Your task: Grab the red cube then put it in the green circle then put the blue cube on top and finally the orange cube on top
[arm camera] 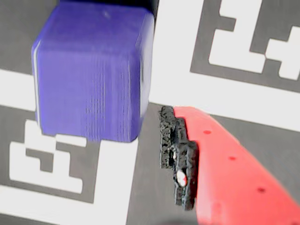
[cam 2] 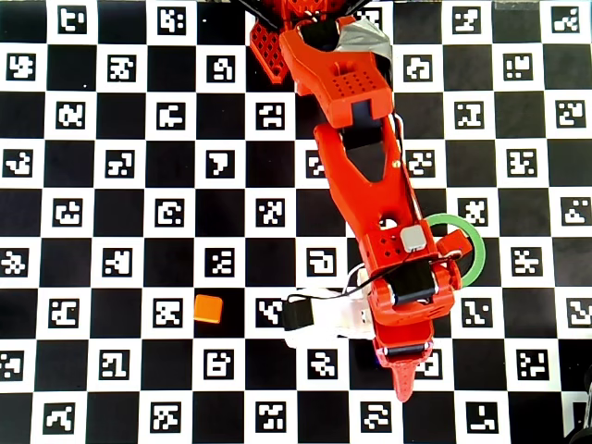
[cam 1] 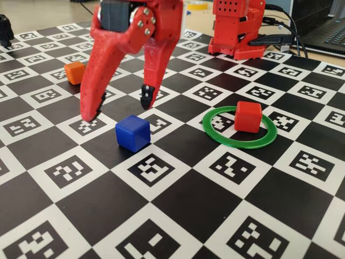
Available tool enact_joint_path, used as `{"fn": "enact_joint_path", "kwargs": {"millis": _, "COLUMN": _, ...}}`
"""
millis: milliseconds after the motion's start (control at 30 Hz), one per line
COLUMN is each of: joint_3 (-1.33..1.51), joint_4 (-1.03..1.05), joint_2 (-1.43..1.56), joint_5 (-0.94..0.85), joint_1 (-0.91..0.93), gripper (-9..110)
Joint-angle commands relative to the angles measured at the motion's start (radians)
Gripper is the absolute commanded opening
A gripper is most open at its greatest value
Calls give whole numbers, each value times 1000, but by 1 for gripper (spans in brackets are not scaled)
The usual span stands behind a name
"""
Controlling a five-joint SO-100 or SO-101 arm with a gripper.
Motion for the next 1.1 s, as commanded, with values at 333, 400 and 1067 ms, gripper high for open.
{"fn": "enact_joint_path", "kwargs": {"millis": 333, "joint_3": -89, "joint_4": -49, "joint_2": -15, "joint_5": 15, "joint_1": 6, "gripper": 47}}
{"fn": "enact_joint_path", "kwargs": {"millis": 400, "joint_3": -89, "joint_4": -54, "joint_2": -21, "joint_5": 15, "joint_1": 6, "gripper": 47}}
{"fn": "enact_joint_path", "kwargs": {"millis": 1067, "joint_3": -84, "joint_4": -78, "joint_2": -44, "joint_5": 8, "joint_1": 5, "gripper": 23}}
